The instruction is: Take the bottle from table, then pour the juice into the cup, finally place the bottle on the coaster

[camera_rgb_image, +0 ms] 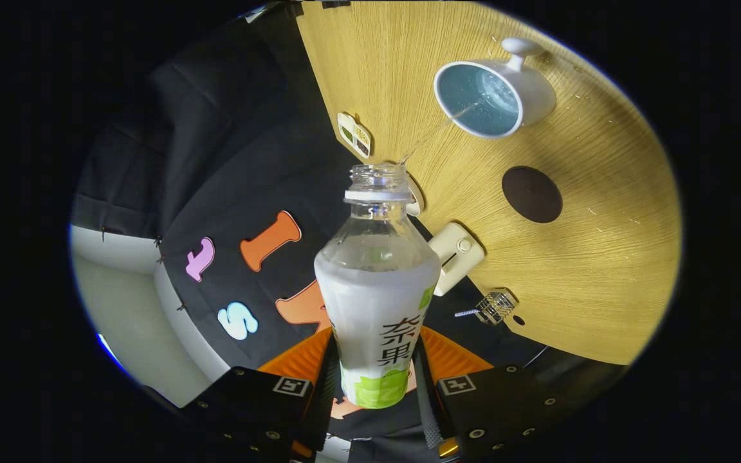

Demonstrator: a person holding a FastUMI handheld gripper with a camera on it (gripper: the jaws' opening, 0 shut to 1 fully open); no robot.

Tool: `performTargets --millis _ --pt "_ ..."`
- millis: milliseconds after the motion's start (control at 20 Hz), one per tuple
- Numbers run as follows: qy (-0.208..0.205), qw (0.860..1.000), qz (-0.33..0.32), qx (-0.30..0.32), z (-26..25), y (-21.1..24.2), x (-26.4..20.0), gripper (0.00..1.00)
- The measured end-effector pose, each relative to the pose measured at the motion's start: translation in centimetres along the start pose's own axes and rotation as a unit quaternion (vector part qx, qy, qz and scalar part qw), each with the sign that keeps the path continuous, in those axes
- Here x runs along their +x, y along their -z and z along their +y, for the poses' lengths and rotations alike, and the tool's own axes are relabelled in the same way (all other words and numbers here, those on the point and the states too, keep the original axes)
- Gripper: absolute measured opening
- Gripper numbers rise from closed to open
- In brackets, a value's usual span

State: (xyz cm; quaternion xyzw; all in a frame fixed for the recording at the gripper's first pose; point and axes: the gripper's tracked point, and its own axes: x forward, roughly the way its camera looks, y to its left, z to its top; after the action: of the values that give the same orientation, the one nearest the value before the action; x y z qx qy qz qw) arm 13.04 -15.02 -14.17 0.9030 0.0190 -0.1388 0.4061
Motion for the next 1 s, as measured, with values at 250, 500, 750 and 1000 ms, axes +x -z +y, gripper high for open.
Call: performTargets --millis 250,500,750,1000 --pt "-0.004 1.0 -0.003 0.003 0.2 -0.3 -0.2 0.58" --pt "0.017 0.998 -0.001 -0.054 -1.0 -0.2 0.0 0.58" --pt "0.032 0.987 -0.008 -0.158 -2.3 -1.0 0.2 0.58" --pt "0.023 0.961 0.001 -0.277 -2.4 -0.3 0.5 0.58"
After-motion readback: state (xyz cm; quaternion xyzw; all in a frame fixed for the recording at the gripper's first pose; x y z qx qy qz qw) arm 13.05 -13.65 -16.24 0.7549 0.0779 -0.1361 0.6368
